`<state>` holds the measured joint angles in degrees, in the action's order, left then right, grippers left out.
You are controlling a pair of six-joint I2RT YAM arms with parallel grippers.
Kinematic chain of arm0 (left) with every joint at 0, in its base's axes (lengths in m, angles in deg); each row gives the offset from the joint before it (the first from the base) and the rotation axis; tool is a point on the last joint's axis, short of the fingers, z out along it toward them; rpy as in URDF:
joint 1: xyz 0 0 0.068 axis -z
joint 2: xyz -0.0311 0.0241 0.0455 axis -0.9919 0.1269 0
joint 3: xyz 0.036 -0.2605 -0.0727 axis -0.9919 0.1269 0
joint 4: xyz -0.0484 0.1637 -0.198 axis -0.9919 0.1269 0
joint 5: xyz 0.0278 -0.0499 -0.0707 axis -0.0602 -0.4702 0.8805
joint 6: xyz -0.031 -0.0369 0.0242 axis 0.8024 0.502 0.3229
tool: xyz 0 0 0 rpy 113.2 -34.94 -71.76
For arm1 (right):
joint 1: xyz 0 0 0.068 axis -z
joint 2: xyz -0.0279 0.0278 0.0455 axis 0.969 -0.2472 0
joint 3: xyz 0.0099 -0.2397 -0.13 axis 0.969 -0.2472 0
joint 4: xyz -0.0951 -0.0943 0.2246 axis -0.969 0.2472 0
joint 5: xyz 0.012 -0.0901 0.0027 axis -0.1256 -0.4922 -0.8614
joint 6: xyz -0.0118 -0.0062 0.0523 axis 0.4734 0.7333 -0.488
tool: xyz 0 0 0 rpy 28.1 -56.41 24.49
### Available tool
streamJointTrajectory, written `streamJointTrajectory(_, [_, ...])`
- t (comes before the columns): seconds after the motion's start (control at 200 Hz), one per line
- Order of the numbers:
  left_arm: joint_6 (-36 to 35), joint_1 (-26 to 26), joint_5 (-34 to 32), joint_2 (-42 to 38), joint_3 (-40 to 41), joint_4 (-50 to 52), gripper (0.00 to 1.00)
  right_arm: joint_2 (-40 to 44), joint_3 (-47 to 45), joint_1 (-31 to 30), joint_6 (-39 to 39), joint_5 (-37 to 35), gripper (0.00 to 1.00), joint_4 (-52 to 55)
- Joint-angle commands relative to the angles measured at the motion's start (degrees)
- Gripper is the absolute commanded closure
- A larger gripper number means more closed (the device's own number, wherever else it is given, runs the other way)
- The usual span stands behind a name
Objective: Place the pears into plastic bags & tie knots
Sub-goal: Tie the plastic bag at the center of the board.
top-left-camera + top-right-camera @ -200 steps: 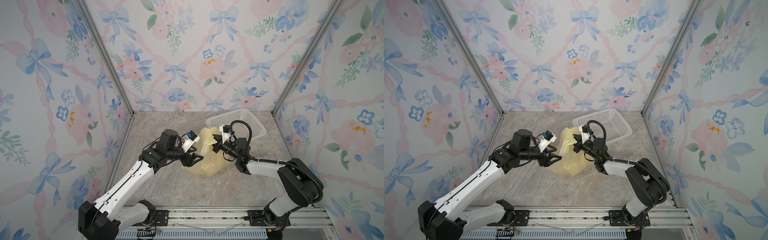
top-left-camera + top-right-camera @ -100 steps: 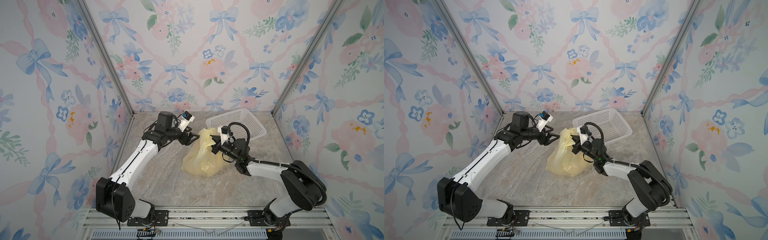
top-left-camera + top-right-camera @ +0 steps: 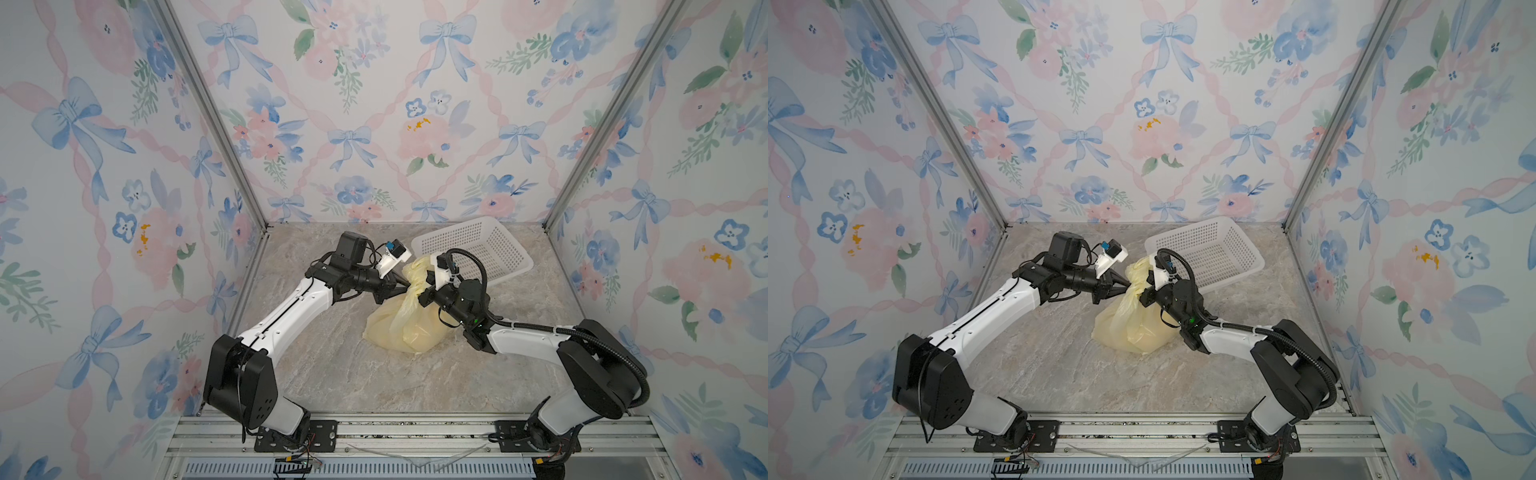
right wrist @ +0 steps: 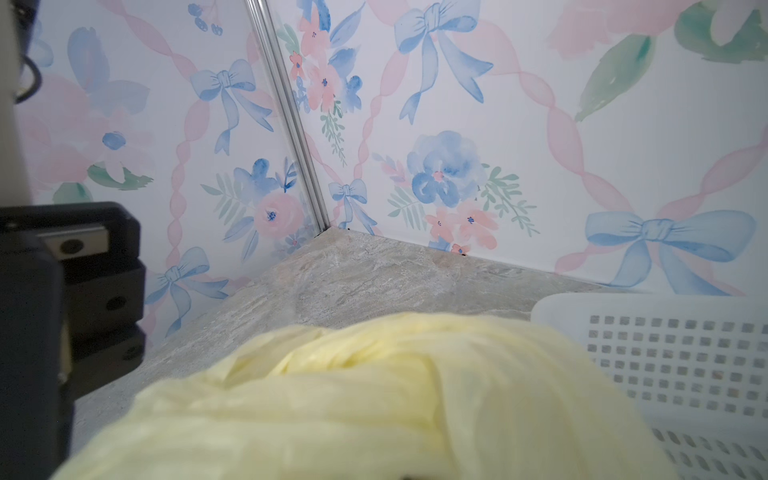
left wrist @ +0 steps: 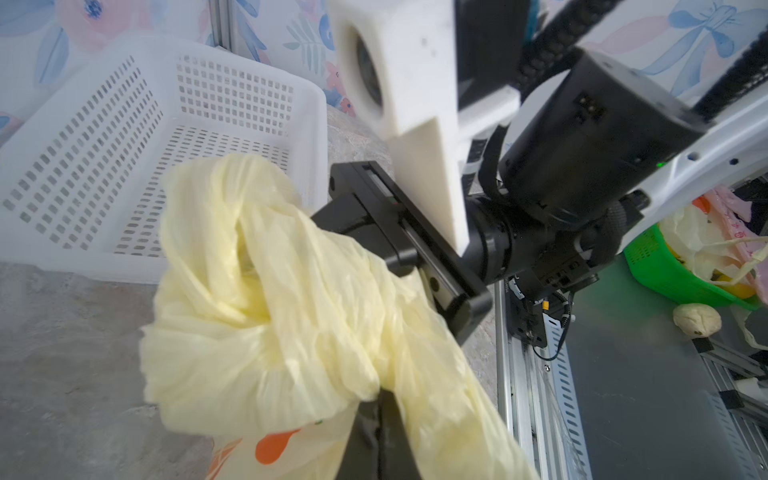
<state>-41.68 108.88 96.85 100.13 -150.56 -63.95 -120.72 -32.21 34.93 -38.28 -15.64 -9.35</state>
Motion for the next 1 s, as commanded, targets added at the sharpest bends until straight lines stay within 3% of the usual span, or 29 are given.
streamJointTrajectory(0.0, [0.48, 1.16, 2.03, -2.82, 2.56, 0.67, 1.00, -1.33, 1.39, -0.49, 1.12, -3.79, 1.00, -7.38])
streamJointTrajectory(0.17, [0.79, 1.69, 4.00, -4.59, 5.27, 1.64, 1.00, -0.21, 0.44, -0.04, 0.84, -0.13, 1.00, -12.15])
streamJointTrajectory(0.41, [0.49, 1.61, 2.96, -4.64, 4.71, 3.18, 1.00, -2.06, -0.05, 3.90, -10.91, 21.34, 1.00, -23.84])
streamJointTrajectory(0.515, [-0.37, 1.39, 1.64, -5.30, 4.28, 4.75, 0.84, -3.30, 1.28, 4.75, -14.84, 29.63, 1.00, -24.37])
streamJointTrajectory(0.575, [-0.64, 0.81, 1.38, -6.16, 4.41, 5.30, 0.80, -4.91, 1.98, 4.72, -15.81, 32.30, 1.00, -23.62])
streamJointTrajectory(0.745, [-0.49, -3.21, -0.55, -10.88, 4.88, 7.44, 0.58, -6.22, 2.12, 4.55, -13.64, 32.61, 1.00, -18.01])
streamJointTrajectory(0.995, [0.34, -9.12, -8.28, -16.80, 5.39, 7.95, 0.57, -8.04, 2.80, 4.46, -16.43, 37.12, 1.00, -20.82])
